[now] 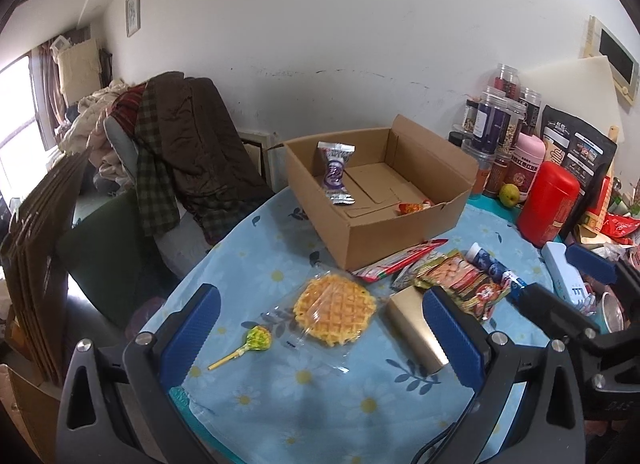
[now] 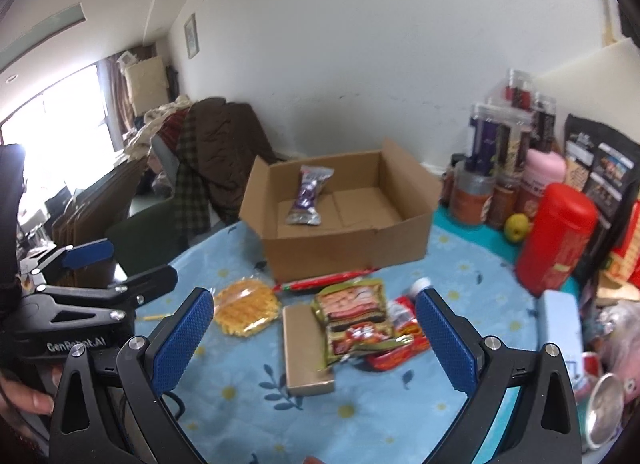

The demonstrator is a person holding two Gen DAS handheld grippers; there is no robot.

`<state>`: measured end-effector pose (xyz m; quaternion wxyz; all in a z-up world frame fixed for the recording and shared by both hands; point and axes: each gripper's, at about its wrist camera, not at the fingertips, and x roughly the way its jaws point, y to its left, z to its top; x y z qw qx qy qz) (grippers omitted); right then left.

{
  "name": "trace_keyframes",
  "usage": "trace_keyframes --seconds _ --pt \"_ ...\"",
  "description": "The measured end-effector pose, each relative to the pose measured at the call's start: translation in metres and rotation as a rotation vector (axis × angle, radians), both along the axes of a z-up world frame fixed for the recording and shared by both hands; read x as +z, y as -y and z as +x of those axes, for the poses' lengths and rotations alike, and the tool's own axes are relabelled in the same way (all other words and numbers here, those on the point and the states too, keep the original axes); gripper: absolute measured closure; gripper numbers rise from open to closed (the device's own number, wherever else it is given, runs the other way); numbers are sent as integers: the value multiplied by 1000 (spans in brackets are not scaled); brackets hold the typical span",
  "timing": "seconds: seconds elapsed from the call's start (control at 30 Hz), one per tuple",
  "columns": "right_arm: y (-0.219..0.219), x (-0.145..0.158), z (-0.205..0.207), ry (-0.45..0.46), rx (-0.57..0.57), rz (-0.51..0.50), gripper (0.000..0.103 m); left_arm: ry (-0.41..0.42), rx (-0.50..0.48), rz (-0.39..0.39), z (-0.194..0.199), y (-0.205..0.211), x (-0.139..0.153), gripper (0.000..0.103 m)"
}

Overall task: Organize snacks
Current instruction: 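Grasp the lollipop with the left tool while the right tool grasps the gold box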

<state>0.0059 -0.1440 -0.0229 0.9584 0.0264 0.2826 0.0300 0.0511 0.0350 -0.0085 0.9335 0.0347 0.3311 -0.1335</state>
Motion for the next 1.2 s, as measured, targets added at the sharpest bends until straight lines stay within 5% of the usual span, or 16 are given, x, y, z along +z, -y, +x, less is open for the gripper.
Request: trace_keyframes --seconds 0.27,0.67,1.13,1.2 --pt "-17 -39 26 -104 43 -12 19 -43 3 10 19 -22 -28 0" --pt "-30 -75 36 -152 59 -19 20 -192 -22 40 53 -34 -84 1" --pt "-19 -105 23 -263 -19 -26 20 -288 -59 74 72 -40 -124 52" --pt "-18 -111 25 -281 -20 -24 20 -285 -67 90 73 -37 -126 67"
